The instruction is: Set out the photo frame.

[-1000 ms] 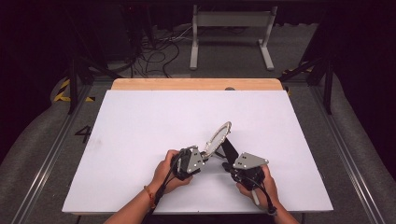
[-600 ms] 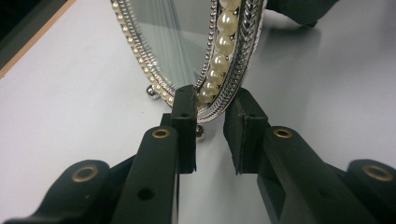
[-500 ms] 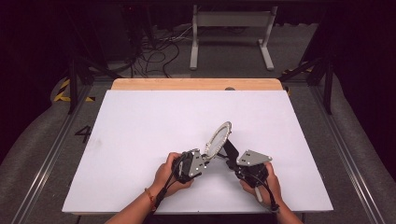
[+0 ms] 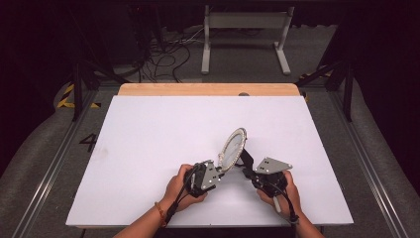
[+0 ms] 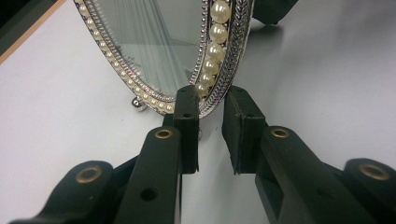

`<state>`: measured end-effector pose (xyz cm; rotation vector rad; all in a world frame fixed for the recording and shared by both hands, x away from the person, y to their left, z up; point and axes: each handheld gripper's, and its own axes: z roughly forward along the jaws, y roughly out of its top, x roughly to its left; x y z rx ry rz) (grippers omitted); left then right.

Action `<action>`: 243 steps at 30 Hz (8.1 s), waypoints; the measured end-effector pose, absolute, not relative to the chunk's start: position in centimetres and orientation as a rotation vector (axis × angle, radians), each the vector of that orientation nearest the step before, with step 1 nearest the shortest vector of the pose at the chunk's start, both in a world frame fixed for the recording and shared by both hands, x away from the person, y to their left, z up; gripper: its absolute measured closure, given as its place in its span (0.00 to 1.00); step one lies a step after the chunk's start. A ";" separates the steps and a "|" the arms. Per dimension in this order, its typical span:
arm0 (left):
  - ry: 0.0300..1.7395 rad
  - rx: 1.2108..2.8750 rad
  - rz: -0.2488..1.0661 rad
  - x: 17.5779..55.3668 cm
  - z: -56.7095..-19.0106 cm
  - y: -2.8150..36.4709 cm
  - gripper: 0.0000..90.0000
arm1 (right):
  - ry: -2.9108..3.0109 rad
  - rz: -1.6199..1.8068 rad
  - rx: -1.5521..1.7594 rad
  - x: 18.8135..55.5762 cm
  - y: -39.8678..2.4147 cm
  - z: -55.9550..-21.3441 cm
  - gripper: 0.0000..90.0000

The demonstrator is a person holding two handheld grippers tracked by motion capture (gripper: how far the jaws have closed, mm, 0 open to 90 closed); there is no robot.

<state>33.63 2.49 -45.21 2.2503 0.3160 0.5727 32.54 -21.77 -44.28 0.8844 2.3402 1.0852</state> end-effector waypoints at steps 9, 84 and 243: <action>0.314 2.250 0.545 33.8 -45.2 2.7 0.85 | 2.290 1.114 0.887 32.2 -22.4 -43.0 0.94; 0.417 2.152 0.257 39.3 -43.0 5.8 0.33 | 2.216 1.020 1.010 34.9 -22.6 -44.9 0.69; 0.422 2.194 0.244 38.6 -42.2 6.5 0.56 | 2.180 1.405 1.066 36.1 -22.9 -41.1 0.82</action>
